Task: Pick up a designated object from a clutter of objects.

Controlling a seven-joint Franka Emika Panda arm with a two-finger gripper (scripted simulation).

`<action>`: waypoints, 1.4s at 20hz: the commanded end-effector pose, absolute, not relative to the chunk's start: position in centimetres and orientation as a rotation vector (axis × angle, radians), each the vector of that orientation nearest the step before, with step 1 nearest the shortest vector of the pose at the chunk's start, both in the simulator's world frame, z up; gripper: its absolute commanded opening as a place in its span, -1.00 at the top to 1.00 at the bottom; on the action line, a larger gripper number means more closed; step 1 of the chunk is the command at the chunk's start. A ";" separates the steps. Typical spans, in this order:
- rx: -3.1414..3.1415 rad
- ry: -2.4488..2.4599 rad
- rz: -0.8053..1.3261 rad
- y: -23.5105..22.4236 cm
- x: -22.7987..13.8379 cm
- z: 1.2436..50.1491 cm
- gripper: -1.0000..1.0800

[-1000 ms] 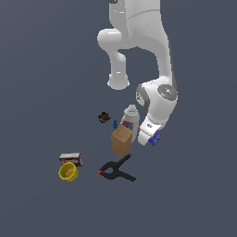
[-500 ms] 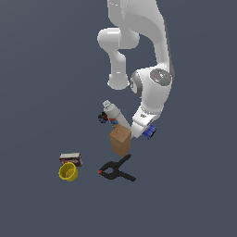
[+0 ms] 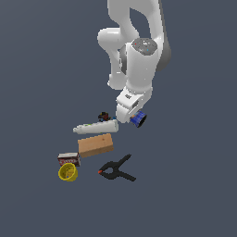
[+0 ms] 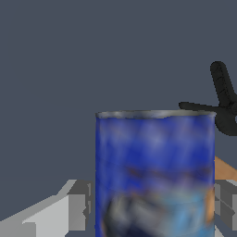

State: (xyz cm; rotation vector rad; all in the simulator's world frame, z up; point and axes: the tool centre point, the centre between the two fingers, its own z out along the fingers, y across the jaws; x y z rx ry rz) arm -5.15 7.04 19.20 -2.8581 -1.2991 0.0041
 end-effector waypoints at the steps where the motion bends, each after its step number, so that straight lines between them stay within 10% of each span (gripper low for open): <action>1: -2.857 -1.300 -0.003 5.4 -5.6 21.7 1.00; 28: -2.860 -1.298 0.000 -10.1 -8.9 43.2 1.00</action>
